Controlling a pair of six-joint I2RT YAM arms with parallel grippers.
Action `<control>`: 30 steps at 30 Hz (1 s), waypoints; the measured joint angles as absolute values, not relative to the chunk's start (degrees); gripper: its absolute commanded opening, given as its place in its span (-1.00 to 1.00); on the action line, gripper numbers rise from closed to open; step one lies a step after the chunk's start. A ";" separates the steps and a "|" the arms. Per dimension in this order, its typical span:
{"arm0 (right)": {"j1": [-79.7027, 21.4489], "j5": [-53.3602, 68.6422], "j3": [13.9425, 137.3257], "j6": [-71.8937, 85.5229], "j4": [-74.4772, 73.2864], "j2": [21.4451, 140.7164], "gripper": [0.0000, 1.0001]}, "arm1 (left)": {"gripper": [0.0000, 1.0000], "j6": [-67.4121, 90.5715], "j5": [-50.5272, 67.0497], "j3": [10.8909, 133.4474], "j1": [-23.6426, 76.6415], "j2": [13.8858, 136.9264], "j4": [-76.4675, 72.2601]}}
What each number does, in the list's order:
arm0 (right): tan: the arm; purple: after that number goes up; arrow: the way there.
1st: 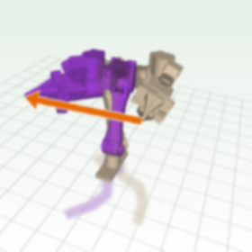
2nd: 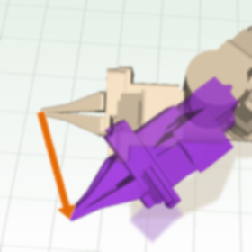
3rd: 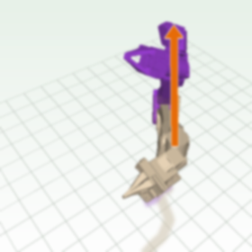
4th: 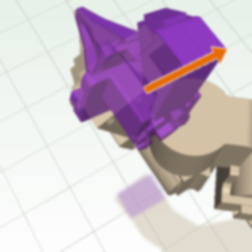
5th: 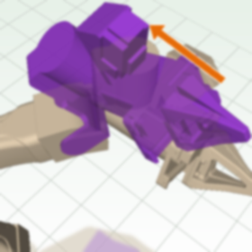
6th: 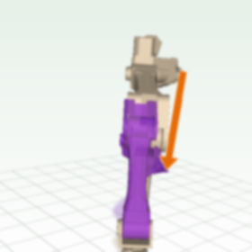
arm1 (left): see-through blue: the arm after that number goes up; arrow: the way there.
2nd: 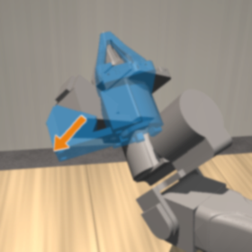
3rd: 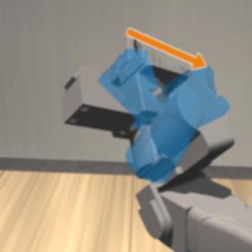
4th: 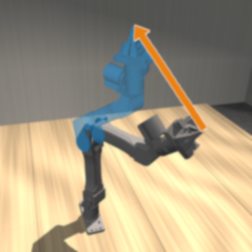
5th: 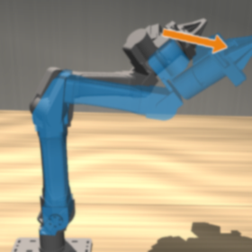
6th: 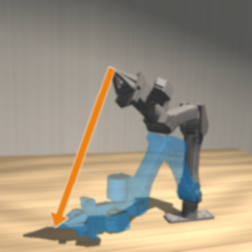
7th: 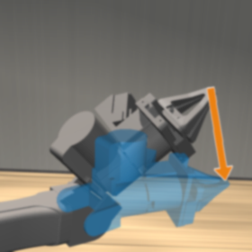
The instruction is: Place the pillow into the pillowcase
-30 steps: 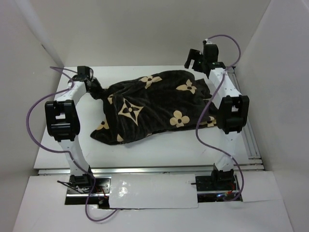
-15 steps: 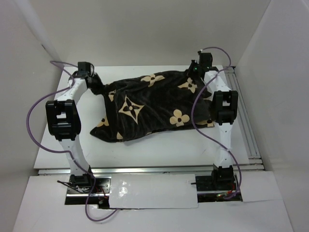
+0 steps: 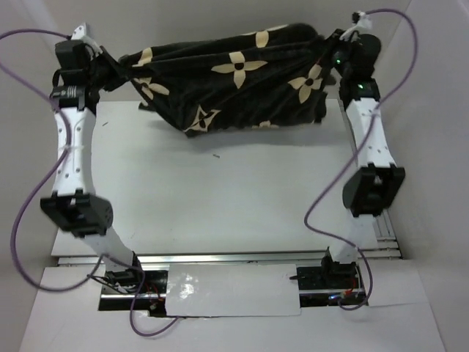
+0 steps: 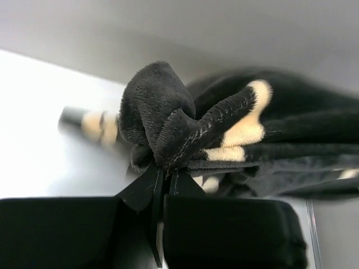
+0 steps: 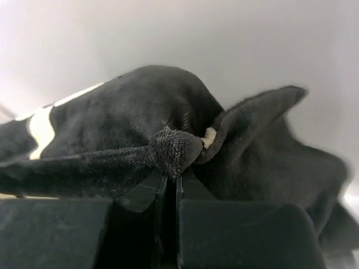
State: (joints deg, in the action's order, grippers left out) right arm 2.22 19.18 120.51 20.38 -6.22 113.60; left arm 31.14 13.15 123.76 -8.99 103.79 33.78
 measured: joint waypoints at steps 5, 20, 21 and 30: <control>7.35 26.30 90.00 19.31 11.40 85.62 -0.55 | -1.00 30.83 13.34 91.96 -8.34 78.89 23.46; 12.88 6.04 41.34 27.24 -10.66 52.07 1.00 | 1.00 51.29 -4.62 51.16 -11.18 55.09 40.56; 12.73 4.62 44.18 27.46 -11.68 50.43 1.00 | 1.00 51.64 -5.61 53.08 -11.20 52.99 40.62; 12.25 -1.96 59.70 25.61 -19.00 49.04 1.00 | 0.94 51.13 -2.81 54.68 -11.00 49.50 37.23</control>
State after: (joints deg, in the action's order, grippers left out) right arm 12.25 -1.96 59.70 25.61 -19.00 49.04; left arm 51.13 -2.81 54.68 -11.00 49.50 37.23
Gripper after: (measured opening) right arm 0.999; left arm 0.976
